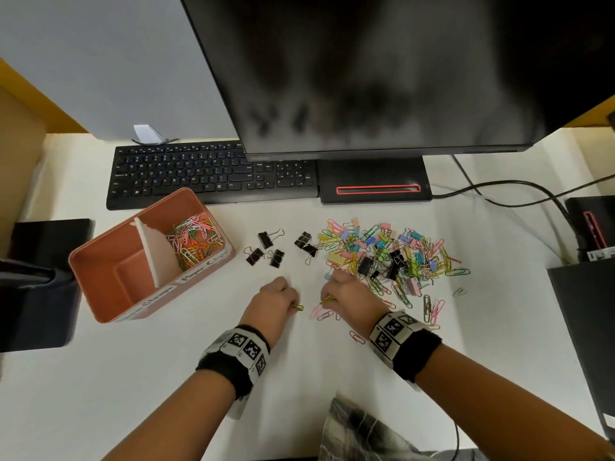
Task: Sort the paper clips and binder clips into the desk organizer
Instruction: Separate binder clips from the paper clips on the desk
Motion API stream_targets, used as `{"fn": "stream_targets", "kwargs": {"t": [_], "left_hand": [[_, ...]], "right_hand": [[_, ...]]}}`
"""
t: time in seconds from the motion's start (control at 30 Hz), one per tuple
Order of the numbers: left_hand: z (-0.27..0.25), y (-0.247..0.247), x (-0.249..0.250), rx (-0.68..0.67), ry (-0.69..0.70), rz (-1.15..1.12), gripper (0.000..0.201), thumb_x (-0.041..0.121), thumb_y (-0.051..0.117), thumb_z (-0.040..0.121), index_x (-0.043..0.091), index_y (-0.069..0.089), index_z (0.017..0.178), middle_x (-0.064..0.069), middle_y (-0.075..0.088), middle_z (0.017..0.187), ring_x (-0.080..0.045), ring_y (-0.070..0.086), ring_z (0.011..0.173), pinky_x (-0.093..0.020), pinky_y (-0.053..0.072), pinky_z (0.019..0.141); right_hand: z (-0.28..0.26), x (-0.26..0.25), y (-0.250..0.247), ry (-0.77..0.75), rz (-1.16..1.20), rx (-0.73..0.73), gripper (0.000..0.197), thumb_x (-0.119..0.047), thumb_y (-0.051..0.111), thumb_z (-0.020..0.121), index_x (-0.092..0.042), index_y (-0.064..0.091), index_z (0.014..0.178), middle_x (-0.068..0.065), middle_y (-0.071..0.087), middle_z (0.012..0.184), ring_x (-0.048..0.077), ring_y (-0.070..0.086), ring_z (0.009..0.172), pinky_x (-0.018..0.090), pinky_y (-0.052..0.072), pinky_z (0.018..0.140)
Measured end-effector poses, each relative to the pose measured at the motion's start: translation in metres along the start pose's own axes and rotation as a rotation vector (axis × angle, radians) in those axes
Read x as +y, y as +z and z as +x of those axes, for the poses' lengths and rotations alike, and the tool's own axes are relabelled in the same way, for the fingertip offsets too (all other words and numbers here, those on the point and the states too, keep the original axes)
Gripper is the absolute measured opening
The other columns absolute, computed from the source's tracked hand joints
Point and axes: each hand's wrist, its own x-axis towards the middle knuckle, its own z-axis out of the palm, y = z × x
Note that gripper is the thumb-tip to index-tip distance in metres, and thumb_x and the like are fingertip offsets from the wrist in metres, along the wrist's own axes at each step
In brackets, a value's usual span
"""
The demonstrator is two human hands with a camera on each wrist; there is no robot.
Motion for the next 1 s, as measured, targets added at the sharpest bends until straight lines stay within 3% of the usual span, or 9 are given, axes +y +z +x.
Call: {"fn": "stream_targets", "kwargs": {"t": [0.1,0.2,0.3,0.5,0.6,0.7,0.8,1.0], "left_hand": [[0.0,-0.001,-0.001,-0.031,-0.002,0.01,0.007,0.012,0.056,0.087,0.009,0.062,0.09,-0.008,0.056,0.095,-0.027,0.053,0.092,-0.033,0.045,0.077],[0.0,-0.002,0.0,-0.038,0.01,0.029,0.009,0.013,0.054,0.088,0.008,0.061,0.091,-0.009,0.057,0.096,-0.028,0.053,0.093,-0.032,0.045,0.076],[0.0,0.0,0.0,-0.019,0.01,0.038,0.009,0.012,0.054,0.088,0.007,0.061,0.091,-0.01,0.058,0.095,-0.029,0.053,0.092,-0.033,0.045,0.076],[-0.001,0.007,-0.002,-0.004,0.02,0.123,0.014,0.001,0.055,0.083,0.008,0.06,0.095,-0.012,0.058,0.094,-0.031,0.056,0.091,-0.035,0.049,0.075],[-0.002,0.008,-0.001,0.016,0.059,0.118,0.018,-0.003,0.057,0.079,0.008,0.062,0.092,-0.014,0.06,0.09,-0.033,0.057,0.086,-0.038,0.051,0.072],[-0.002,0.009,-0.002,0.024,0.09,0.123,0.02,-0.005,0.057,0.077,0.007,0.062,0.092,-0.014,0.06,0.089,-0.033,0.057,0.084,-0.04,0.052,0.071],[-0.003,0.009,-0.006,0.04,0.101,0.093,0.015,-0.004,0.058,0.078,0.007,0.062,0.087,-0.013,0.06,0.086,-0.033,0.058,0.08,-0.039,0.051,0.069],[-0.015,-0.013,-0.011,0.16,0.07,-0.052,0.009,0.003,0.057,0.085,0.009,0.063,0.087,-0.006,0.059,0.089,-0.021,0.052,0.084,-0.024,0.037,0.076]], "right_hand": [[-0.001,-0.001,0.003,-0.089,-0.053,0.119,0.018,-0.016,0.073,0.078,-0.006,0.069,0.092,0.009,0.059,0.101,0.026,0.061,0.094,0.027,0.051,0.079],[-0.008,-0.004,0.007,-0.03,-0.062,0.043,0.046,-0.035,0.069,0.079,-0.011,0.058,0.116,0.009,0.051,0.119,0.028,0.051,0.107,0.038,0.047,0.089],[-0.014,-0.006,0.013,-0.03,-0.108,-0.024,0.061,-0.031,0.077,0.071,-0.012,0.051,0.123,0.006,0.045,0.122,0.026,0.048,0.104,0.038,0.048,0.086],[-0.003,-0.004,0.013,-0.031,-0.018,-0.025,0.025,-0.01,0.056,0.089,-0.005,0.062,0.113,0.014,0.059,0.112,0.028,0.052,0.107,0.039,0.045,0.091],[0.008,-0.006,0.008,0.014,-0.054,-0.078,0.021,-0.005,0.05,0.089,-0.003,0.065,0.104,0.015,0.064,0.103,0.029,0.055,0.101,0.038,0.046,0.086],[0.013,-0.008,0.003,0.031,-0.096,-0.113,0.016,-0.008,0.051,0.089,-0.002,0.065,0.094,0.014,0.061,0.098,0.029,0.057,0.099,0.038,0.048,0.083],[0.017,-0.011,0.001,0.031,-0.122,-0.134,0.018,-0.015,0.053,0.09,-0.002,0.066,0.096,0.012,0.055,0.099,0.028,0.057,0.095,0.037,0.048,0.083],[0.018,-0.019,-0.006,0.016,-0.118,-0.16,0.015,-0.016,0.057,0.088,-0.007,0.064,0.097,0.013,0.063,0.098,0.027,0.059,0.091,0.034,0.046,0.075]]}}
